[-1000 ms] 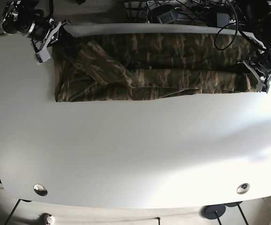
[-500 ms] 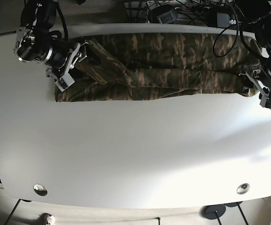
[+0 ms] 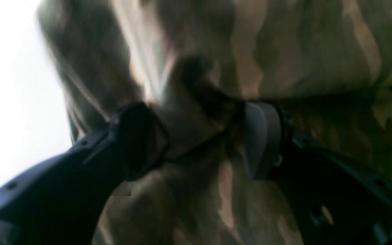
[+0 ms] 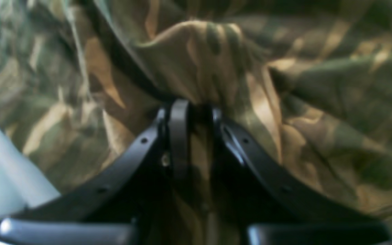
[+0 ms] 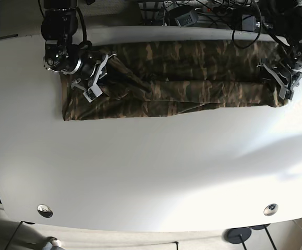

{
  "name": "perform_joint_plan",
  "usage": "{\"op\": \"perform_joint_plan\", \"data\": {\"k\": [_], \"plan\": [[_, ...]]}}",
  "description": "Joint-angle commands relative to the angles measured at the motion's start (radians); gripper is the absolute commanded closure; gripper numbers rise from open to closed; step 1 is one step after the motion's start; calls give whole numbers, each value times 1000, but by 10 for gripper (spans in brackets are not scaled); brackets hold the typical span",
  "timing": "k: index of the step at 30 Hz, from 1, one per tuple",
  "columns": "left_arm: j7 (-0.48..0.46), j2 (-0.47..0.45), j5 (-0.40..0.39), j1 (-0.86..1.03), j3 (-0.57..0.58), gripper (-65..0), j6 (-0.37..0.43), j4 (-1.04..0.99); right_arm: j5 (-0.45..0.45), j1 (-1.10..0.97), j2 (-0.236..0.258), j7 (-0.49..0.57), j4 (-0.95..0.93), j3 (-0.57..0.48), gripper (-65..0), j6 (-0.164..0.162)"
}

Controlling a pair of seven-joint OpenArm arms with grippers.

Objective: Fold the T-shirt properly
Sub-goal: 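Grasp the folded strip's ends with both grippers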

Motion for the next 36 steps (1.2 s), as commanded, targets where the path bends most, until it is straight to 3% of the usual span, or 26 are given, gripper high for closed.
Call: {"op": "perform_joint_plan", "data": {"k": [1, 5, 9, 13, 16, 20, 28, 31, 34, 36], "plan": [[0, -30, -7, -64, 17, -390, 0, -76, -50, 49, 30, -22, -65, 36, -90, -15], [0, -35, -7, -195, 22, -390, 0, -198, -51, 180, 88, 7, -214, 67, -90, -15], [4, -35, -11, -215, 60, -390, 0, -172, -50, 247, 119, 47, -286, 64, -90, -15], [7, -33, -13, -206, 58, -390, 0, -98, -50, 255, 119, 36, -257, 64, -90, -15], [87, -33, -25, -201, 22, -390, 0, 3, -50, 237, 111, 24, -194, 64, -90, -15], [189, -29, -126, -195, -74, -392, 0, 154, -44, 226, 107, 13, -171, 64, -90, -15], [212, -29, -154, -198, -92, -397, 0, 129, -48, 223, 87, 15, -171, 64, -89, -15], [244, -27, -166, -160, -192, -413, 0, 97, -45, 221, 84, 15, -171, 62, -89, -15], [276, -29, -283, -157, -287, -528, 0, -4, -50, 220, 65, 15, -171, 62, -89, -15], [276, -33, -374, -129, -316, -540, 0, -63, -50, 220, 62, 15, -173, 59, -89, -15]]}}
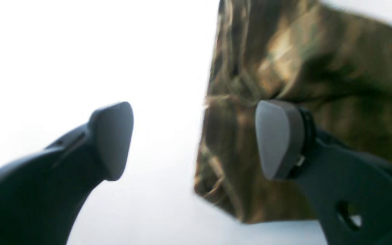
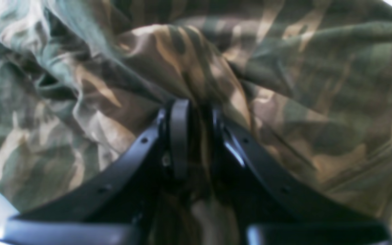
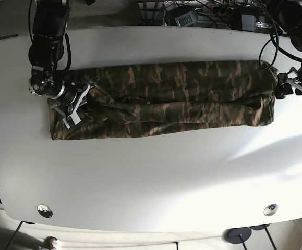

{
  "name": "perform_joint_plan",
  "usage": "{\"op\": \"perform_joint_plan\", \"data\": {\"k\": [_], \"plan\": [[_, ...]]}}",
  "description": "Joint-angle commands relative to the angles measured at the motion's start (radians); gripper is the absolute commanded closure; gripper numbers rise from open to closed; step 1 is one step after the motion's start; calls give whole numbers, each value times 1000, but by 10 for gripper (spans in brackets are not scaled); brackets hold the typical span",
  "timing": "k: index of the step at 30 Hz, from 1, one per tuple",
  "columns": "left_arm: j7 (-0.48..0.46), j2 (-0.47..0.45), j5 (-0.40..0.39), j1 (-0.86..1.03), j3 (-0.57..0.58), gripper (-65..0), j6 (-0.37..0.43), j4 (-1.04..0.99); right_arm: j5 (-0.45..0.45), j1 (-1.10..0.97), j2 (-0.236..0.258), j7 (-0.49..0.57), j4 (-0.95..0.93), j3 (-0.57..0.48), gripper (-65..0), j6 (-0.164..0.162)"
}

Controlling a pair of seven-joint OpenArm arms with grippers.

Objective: Fold the T-shirt properly
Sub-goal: 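Grasp the folded strip's ends with both grippers, then fold the strip end with the left gripper toward the right gripper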

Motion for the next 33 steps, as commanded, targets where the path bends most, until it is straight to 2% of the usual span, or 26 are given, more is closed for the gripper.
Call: {"op": "perform_joint_plan", "data": {"k": [1, 3, 4, 12, 18, 22, 23, 26, 27, 30, 31, 33], "plan": [[-17, -25, -109, 18, -7, -543, -1, -29, -4, 7, 9, -8, 9, -15, -89, 2], [-17, -25, -175, 21, -5, -543, -1, -69, -4, 7, 9, -8, 9, -32, -87, 2], [-17, -25, -182, 21, -5, -542, -1, -87, -4, 7, 8, -8, 9, -33, -87, 2], [-18, -25, -179, 12, -4, -542, -1, -216, -4, 5, 8, -5, 7, -33, -87, 2], [-21, -24, -179, -54, 120, -540, -1, -270, 1, 5, 5, -3, 6, -33, -86, 2], [-21, -21, -181, -76, 153, -532, -1, -270, 2, 5, 5, -3, 6, -30, -84, 2], [-21, -21, -181, -76, 156, -504, -1, -270, 2, 5, 5, -3, 6, -29, -84, 2], [-21, -21, -181, -76, 159, -356, -1, -270, 2, 5, 5, -3, 6, -29, -84, 2], [-21, -21, -181, -76, 159, -268, -1, -270, 2, 5, 5, -3, 6, -29, -84, 2], [-21, -21, -181, -76, 159, -85, -1, -264, 2, 5, 5, -3, 6, -29, -82, 2], [-21, -21, -181, -74, 159, -56, -1, -262, 4, 5, 5, -3, 6, -29, -82, 2], [-21, -22, -181, -74, 159, -50, -1, -216, 4, 5, 3, -3, 6, -29, -82, 2]]}}
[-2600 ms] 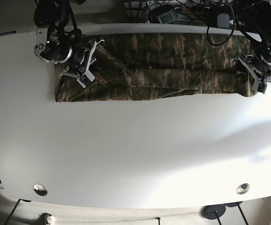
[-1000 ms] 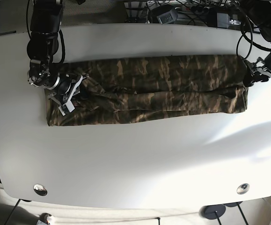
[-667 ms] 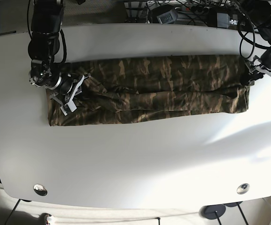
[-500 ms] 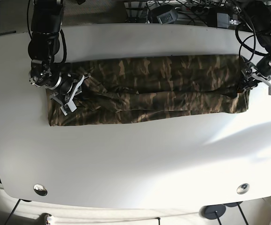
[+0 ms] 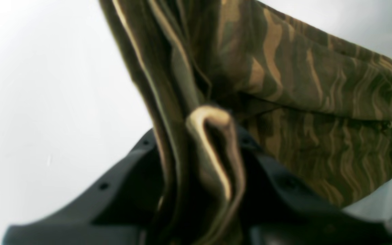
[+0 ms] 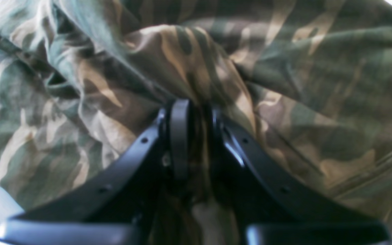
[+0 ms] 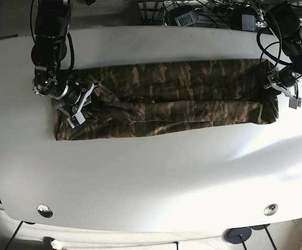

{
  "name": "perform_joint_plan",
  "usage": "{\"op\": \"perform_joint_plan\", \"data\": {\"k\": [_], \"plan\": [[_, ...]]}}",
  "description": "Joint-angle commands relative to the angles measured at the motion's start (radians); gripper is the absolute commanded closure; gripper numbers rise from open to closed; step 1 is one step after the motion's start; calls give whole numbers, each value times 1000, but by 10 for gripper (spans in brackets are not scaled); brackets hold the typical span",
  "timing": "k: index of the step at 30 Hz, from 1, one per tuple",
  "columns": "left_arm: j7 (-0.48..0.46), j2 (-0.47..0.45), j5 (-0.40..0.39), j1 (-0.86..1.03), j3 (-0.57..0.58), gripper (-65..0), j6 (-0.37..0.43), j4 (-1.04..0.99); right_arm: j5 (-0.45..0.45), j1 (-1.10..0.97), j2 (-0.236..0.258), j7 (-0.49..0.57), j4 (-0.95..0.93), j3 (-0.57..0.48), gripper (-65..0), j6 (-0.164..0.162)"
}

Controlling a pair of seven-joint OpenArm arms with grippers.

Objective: Fold the T-shirt properly
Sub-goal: 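Fold the strip end with the left gripper toward the right gripper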

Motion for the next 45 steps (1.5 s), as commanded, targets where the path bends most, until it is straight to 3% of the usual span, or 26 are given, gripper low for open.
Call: {"op": "perform_joint_plan", "data": {"k": [1, 6, 10, 16, 20, 24, 29, 31, 33, 36, 42, 45], "plan": [[-1, -21, -8, -8, -2, -49, -1, 90, -5, 5, 6, -17, 7, 1, -82, 2], [0, -1, -10, 53, 170, -49, 0, 422, -5, 5, 6, -17, 7, 1, -82, 2], [0, 84, -10, 74, 361, -49, 101, 604, -5, 5, 6, -17, 7, 1, -82, 2], [-4, 244, -7, 8, 582, -53, 239, 575, -5, 5, 6, -17, 7, 1, -82, 2], [-6, 298, -7, -16, 604, -54, 267, 507, -5, 5, 4, -17, 7, 1, -82, 2], [-6, 335, 113, -39, 667, -74, 267, 495, -5, 5, 4, -17, 7, 1, -82, 2], [-4, 384, 219, -64, 690, -250, 274, 498, -5, 5, 4, -17, 7, 0, -82, 2], [0, 417, 251, -79, 710, -312, 362, 517, -5, 5, 4, -17, 7, 0, -82, 2], [0, 427, 249, -93, 806, -354, 434, 561, -5, 5, 4, -17, 5, 0, -82, 2], [-1, 427, 251, -99, 958, -353, 436, 641, -5, 5, 4, -17, 5, -2, -82, 2], [-4, 428, 251, -108, 946, -353, 436, 698, -3, 5, 4, -17, 5, -2, -84, 2], [-1, 405, 251, -87, 868, -351, 434, 738, -3, 7, 4, -17, 5, 0, -86, 2]]}}
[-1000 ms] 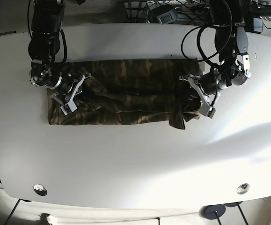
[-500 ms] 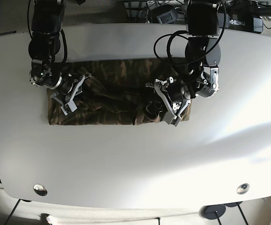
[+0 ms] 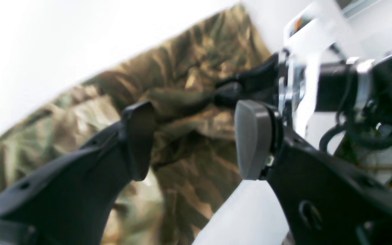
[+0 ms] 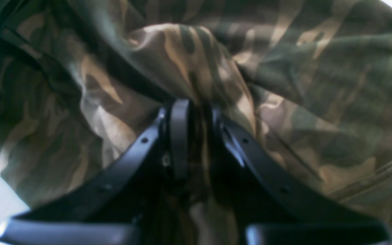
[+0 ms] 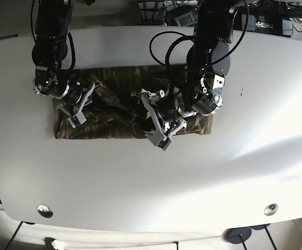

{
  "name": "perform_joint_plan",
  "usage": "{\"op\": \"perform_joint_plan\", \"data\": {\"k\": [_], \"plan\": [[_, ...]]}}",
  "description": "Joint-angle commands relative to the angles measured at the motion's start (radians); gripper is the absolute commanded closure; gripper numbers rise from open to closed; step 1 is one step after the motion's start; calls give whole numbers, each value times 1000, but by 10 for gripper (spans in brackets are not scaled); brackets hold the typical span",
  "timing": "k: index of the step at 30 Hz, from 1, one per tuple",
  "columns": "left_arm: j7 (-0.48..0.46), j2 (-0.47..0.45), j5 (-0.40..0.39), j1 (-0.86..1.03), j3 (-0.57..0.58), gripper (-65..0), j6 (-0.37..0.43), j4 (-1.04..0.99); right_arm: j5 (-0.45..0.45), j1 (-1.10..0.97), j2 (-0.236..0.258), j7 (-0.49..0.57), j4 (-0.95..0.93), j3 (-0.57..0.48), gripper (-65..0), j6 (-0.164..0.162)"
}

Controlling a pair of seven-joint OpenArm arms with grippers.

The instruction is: Fold the T-shirt properly

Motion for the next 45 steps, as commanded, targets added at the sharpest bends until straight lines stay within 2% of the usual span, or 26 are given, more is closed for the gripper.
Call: {"op": "perform_joint_plan", "data": {"k": [1, 6, 8, 9, 13, 15, 16, 19, 20, 22, 24, 26, 29, 32, 35, 38, 41, 43, 45], "plan": [[-18, -61, -11, 17, -57, -351, -1, 74, -10, 7, 7, -17, 6, 2, -86, 1], [-21, -159, -10, 115, -219, -339, -1, 127, -10, 8, -14, -17, 6, 4, -86, 1], [-21, -184, -8, 151, -292, -244, -1, 124, -10, 7, -17, -22, 25, 4, -87, 1], [-21, -196, -11, 168, -319, -174, -3, 124, -10, 5, -19, -23, 57, 4, -87, 1], [-30, -205, -11, 188, -330, -19, -3, 124, 7, -15, -19, -71, 195, 4, -98, 1], [-69, -208, -13, 207, -330, 0, -3, 124, 66, -15, -16, -137, 279, 15, -185, 1], [-106, -207, -13, 226, -330, 0, -3, 124, 121, -13, -17, -186, 336, 62, -296, 1], [-133, -204, -14, 240, -328, 0, -4, 112, 236, 21, -19, -286, 374, 211, -512, 1], [-135, -204, -16, 237, -328, 0, -17, 97, 267, 41, -19, -325, 371, 269, -571, 1], [-139, -204, -22, 234, -328, 0, -101, 48, 323, 76, -16, -401, 330, 394, -642, 1], [-172, -204, -17, 234, -328, 0, -179, 14, 354, 114, -8, -460, 261, 498, -650, 1], [-267, -204, -16, 238, -328, 0, -199, -20, 359, 139, 27, -480, 149, 581, -650, 1], [-319, -208, -19, 235, -328, 0, -201, -92, 365, 134, 75, -434, -6, 585, -650, 1], [-320, -210, -20, 232, -328, 0, -201, -123, 357, 114, 89, -391, -104, 585, -650, 1], [-322, -210, -20, 221, -328, 0, -201, -192, 356, 90, 80, -358, -143, 581, -650, 1], [-322, -211, -20, 212, -328, 0, -202, -236, 356, 73, 49, -358, -141, 579, -650, 1], [-320, -211, -20, 212, -328, 0, -202, -216, 356, 68, -6, -362, -141, 565, -650, 1], [-317, -211, -20, 212, -328, 0, -202, -199, 365, 45, -19, -362, -136, 463, -648, 1], [-317, -211, -20, 212, -328, 0, -201, -181, 386, 42, -39, -361, -121, 406, -648, 1]]}}
